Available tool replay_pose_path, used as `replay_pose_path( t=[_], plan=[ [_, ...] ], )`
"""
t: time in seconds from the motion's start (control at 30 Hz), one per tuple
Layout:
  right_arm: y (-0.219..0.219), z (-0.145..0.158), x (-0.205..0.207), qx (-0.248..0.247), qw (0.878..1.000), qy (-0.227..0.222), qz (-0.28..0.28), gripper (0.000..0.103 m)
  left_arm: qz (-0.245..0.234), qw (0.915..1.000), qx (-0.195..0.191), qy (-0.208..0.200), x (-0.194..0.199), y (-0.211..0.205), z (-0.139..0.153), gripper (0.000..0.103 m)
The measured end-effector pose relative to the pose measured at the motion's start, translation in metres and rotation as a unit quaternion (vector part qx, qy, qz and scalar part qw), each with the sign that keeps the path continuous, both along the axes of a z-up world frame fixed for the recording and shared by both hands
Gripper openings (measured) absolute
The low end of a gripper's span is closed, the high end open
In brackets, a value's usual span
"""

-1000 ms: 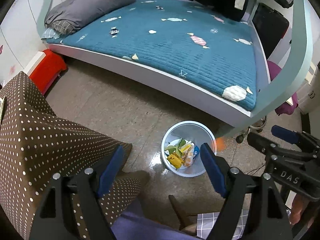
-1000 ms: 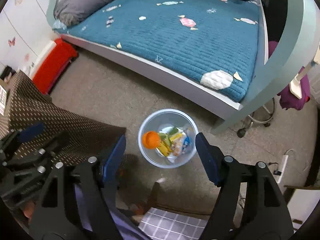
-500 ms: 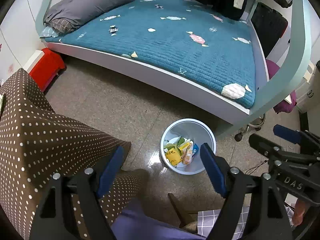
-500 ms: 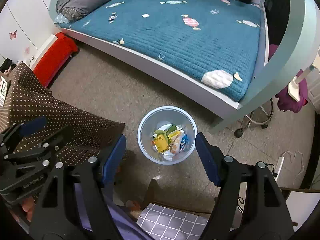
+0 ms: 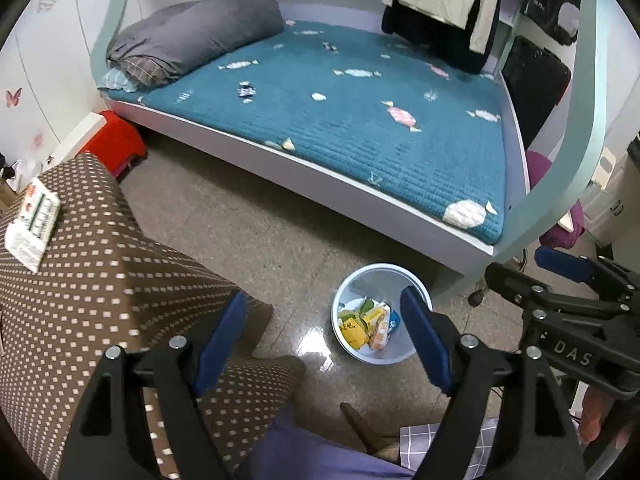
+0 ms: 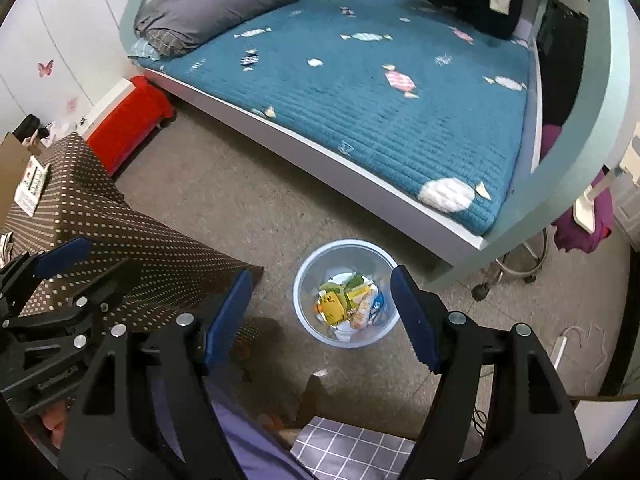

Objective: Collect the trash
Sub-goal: 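Move both open tools back over the table toward the boxes, then grasp the white-green medicine box with the right tool while the left tool grasps the white-red box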

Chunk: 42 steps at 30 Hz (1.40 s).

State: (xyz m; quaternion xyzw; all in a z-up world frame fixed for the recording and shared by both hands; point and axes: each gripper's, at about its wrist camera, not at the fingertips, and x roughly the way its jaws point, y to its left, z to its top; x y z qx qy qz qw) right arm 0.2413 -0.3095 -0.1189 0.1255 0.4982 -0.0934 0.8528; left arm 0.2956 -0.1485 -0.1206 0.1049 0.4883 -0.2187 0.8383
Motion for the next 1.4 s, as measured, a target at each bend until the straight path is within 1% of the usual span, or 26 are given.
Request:
replay_pose_path(
  t=[0.17,0.33,0.47,0.57,0.6,0.73,0.83,0.9,0.97,1.03,1.1,1.13,1.2,1.27,1.37,1.4],
  plan=[
    [0.024,0.015,0.007,-0.004,1.000,-0.016,0.026,0.071,0.022,0.9996,-0.006,-0.015,0.000,0.025,0.015,0.078],
    [0.051,0.026,0.019,-0.003,0.998,-0.023,0.055,0.071,0.057,0.9980,-0.012,-0.027,0.002,0.058,0.030,0.078],
    [0.083,0.034,0.034,-0.005,0.996,-0.026,0.088,0.071,0.092,0.9949,-0.017,-0.039,0.004,0.094,0.041,0.085],
    [0.106,0.041,0.043,-0.005,0.993,-0.033,0.112,0.077,0.123,0.9909,-0.017,-0.054,0.007,0.131,0.049,0.089],
    [0.118,0.045,0.047,-0.007,0.992,-0.037,0.123,0.080,0.132,0.9895,-0.016,-0.056,0.008,0.142,0.051,0.089],
    [0.151,0.052,0.062,0.001,0.987,-0.042,0.156,0.087,0.170,0.9834,-0.012,-0.062,0.014,0.195,0.055,0.094],
    [0.179,0.057,0.077,0.013,0.981,-0.042,0.188,0.088,0.197,0.9784,-0.001,-0.063,0.021,0.239,0.053,0.094],
    [0.199,0.061,0.090,0.013,0.977,-0.048,0.210,0.092,0.200,0.9782,-0.002,-0.057,0.028,0.268,0.049,0.094],
    [0.221,0.064,0.104,0.011,0.971,-0.054,0.233,0.093,0.203,0.9777,0.000,-0.051,0.035,0.293,0.045,0.094],
    [0.245,0.065,0.120,0.007,0.964,-0.056,0.262,0.094,0.222,0.9739,0.005,-0.045,0.045,0.321,0.040,0.094],
    [0.265,0.064,0.134,0.002,0.960,-0.049,0.274,0.095,0.236,0.9711,-0.002,-0.034,0.054,0.347,0.035,0.094],
    [0.279,0.062,0.143,0.003,0.957,-0.048,0.287,0.095,0.239,0.9705,-0.008,-0.029,0.060,0.360,0.031,0.094],
    [0.298,0.058,0.156,0.002,0.952,-0.041,0.304,0.095,0.244,0.9695,-0.006,-0.022,0.069,0.375,0.026,0.094],
    [0.318,0.052,0.171,-0.011,0.949,-0.035,0.313,0.095,0.260,0.9652,0.015,-0.020,0.079,0.387,0.019,0.094],
    [0.342,0.042,0.189,-0.041,0.946,-0.032,0.321,0.095,0.248,0.9683,0.022,-0.015,0.095,0.396,0.009,0.095],
    [0.346,0.040,0.192,-0.046,0.944,-0.031,0.324,0.095,0.249,0.9677,0.034,-0.019,0.101,0.398,0.007,0.095]
  ],
)
